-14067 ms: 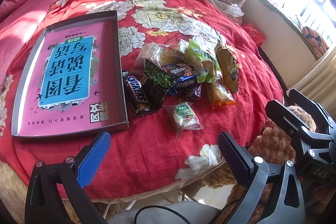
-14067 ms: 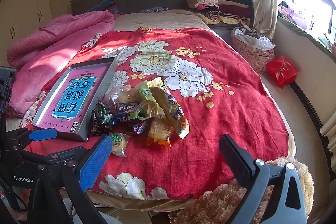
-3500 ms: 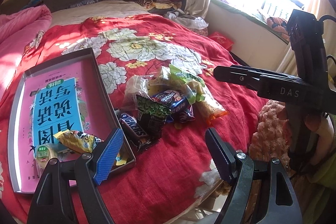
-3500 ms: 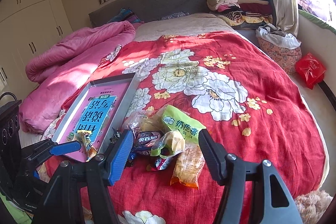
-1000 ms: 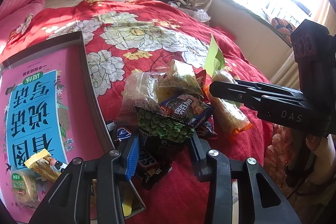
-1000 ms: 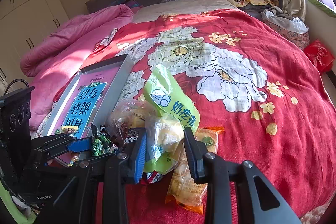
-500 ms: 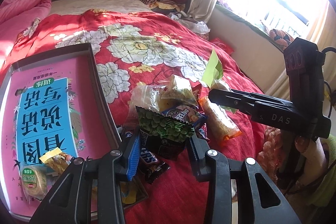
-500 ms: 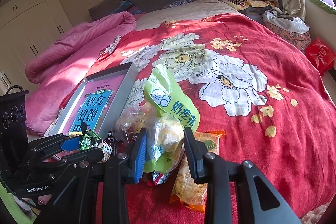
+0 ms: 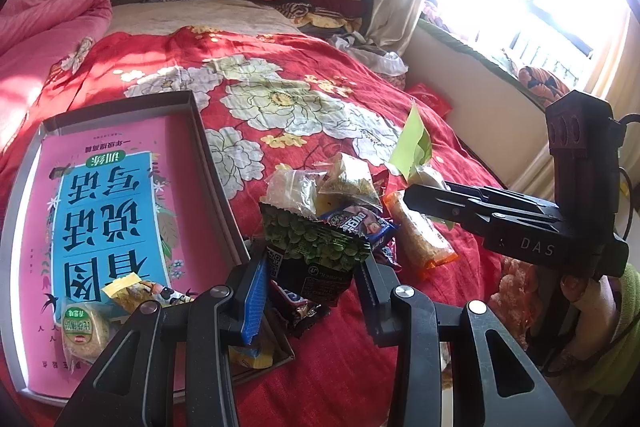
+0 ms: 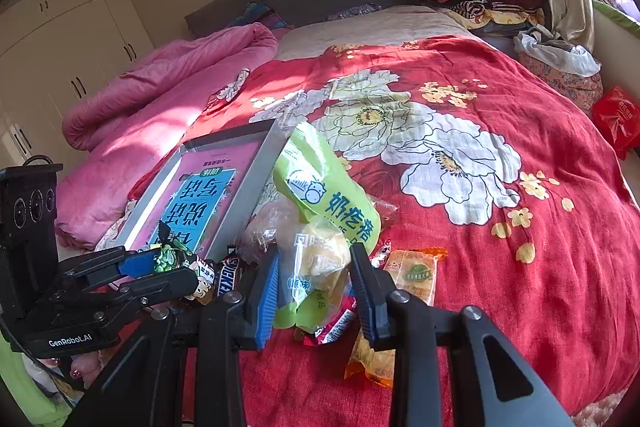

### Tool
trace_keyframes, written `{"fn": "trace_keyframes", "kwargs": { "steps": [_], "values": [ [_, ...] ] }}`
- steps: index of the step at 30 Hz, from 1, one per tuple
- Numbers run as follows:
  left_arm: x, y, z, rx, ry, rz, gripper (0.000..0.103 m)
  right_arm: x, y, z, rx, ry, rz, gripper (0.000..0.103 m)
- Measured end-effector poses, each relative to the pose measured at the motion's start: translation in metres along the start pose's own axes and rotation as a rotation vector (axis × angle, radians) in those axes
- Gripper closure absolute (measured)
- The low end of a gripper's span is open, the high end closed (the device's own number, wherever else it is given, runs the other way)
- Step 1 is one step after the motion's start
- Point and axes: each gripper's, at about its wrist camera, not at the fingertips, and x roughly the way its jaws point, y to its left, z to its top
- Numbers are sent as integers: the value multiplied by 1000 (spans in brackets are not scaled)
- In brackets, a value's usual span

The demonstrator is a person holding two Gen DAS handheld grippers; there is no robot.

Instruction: Organize snacks

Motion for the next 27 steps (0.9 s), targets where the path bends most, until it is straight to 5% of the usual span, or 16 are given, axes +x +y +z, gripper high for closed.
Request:
{"fn": "trace_keyframes", "kwargs": {
  "steps": [27],
  "values": [
    [-34, 14, 1, -65, -48, 65, 62, -19, 48, -2, -132, -50, 81, 69]
  ]
}}
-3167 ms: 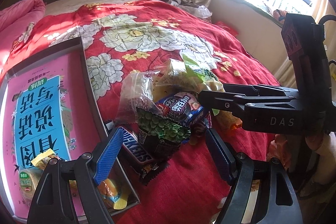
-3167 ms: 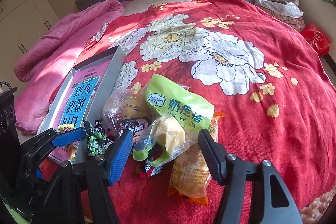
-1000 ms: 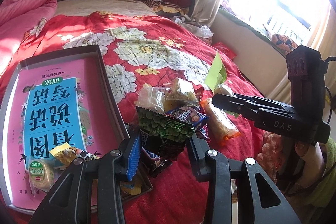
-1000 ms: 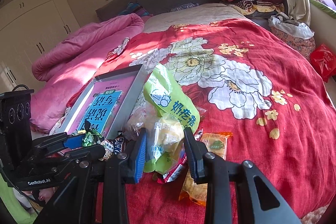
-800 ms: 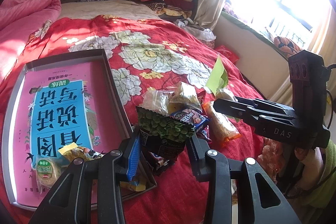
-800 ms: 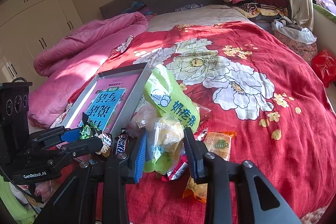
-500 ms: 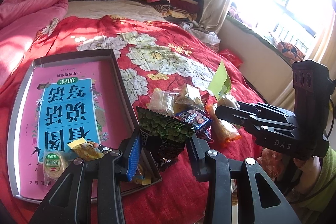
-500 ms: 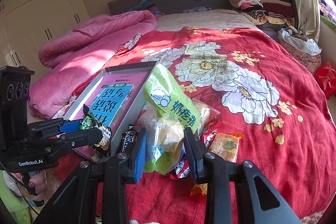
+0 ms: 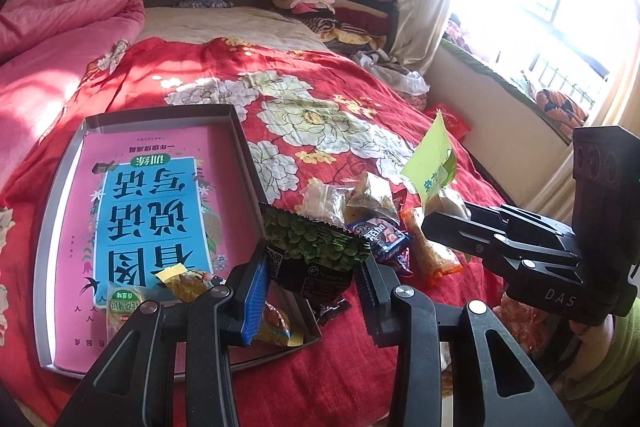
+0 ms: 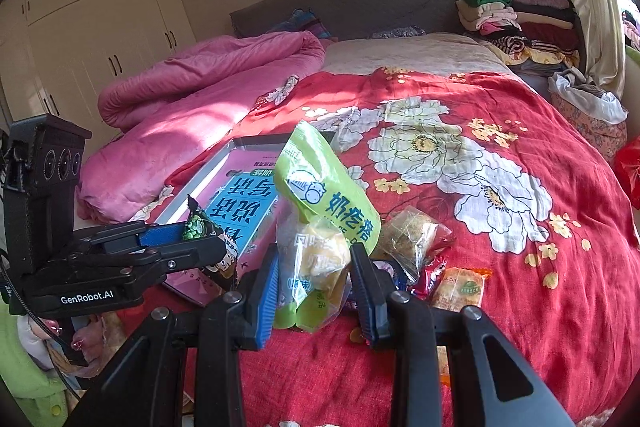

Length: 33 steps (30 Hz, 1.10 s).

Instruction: Organize snacks

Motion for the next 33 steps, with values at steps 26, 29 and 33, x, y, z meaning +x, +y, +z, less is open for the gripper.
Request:
{"fn": "trace_keyframes", "kwargs": {
  "steps": [26, 29, 33],
  "values": [
    [-58, 50, 10, -102, -117, 166, 62, -6, 45, 8, -81, -24, 83, 69],
    [-65, 58, 11, -118, -123, 189, 62, -5, 54, 10, -99, -26, 98, 69],
    [-72, 65, 9, -140, -126, 207, 62, -3, 64, 11, -119, -24, 115, 69]
  ]
}}
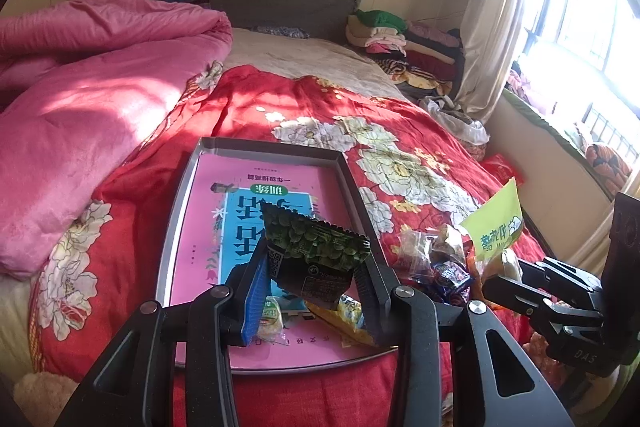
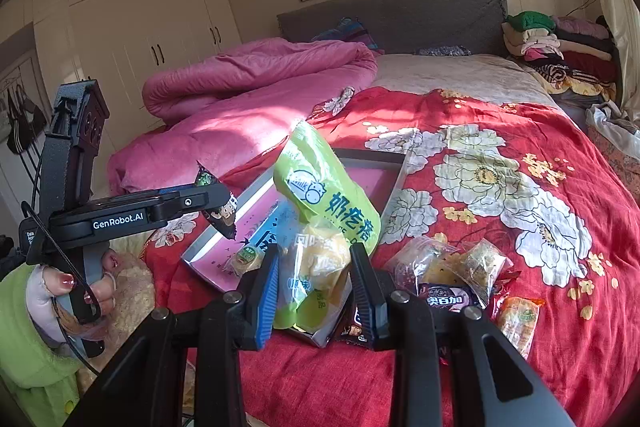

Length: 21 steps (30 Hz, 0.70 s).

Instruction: Organize snacks

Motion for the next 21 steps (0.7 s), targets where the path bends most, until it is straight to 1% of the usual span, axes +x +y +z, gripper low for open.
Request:
{"fn": "trace_keyframes", "kwargs": {
  "steps": [7, 11, 17, 21],
  "values": [
    [-10, 22, 3, -42, -13, 46, 62, 8, 14, 5, -26, 7, 33, 69],
    [-9, 37, 4, -71, -8, 76, 62, 13, 22, 6, -43, 16, 56, 69],
    [1, 54, 1, -106, 45, 124, 62, 24, 32, 11, -51, 27, 85, 69],
    [6, 59, -3, -117, 66, 129, 62, 34, 43, 15, -68, 36, 110, 69]
  ]
}}
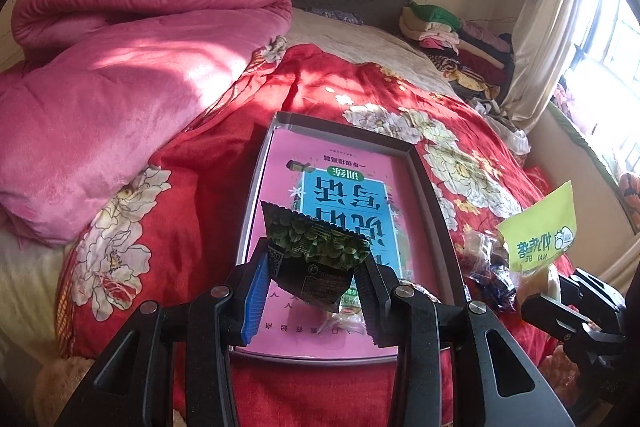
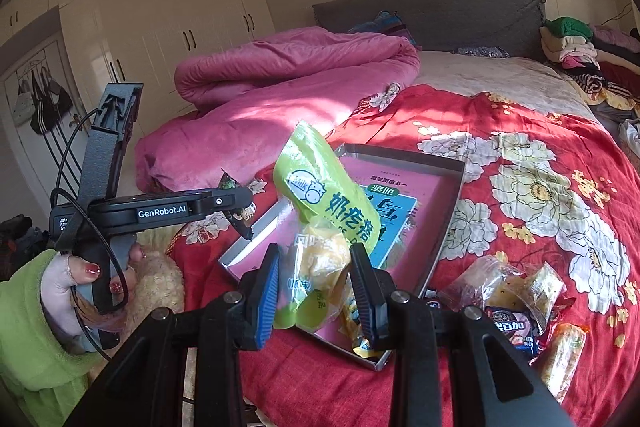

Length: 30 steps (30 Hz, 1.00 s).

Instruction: Organize snacks

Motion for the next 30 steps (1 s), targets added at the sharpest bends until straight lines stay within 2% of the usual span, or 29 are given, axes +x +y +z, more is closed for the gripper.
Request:
{"fn": "trace_keyframes", "kwargs": {
  "steps": [9, 15, 30],
  "values": [
    [13, 6, -4, -17, 78, 11, 62, 30, 22, 8, -40, 31, 57, 69],
    [22, 12, -7, -33, 100, 26, 62, 49, 33, 5, -57, 62, 84, 69],
    [50, 9, -14, -17, 181, 31, 62, 76, 20, -11, -31, 136, 80, 69]
  ]
}}
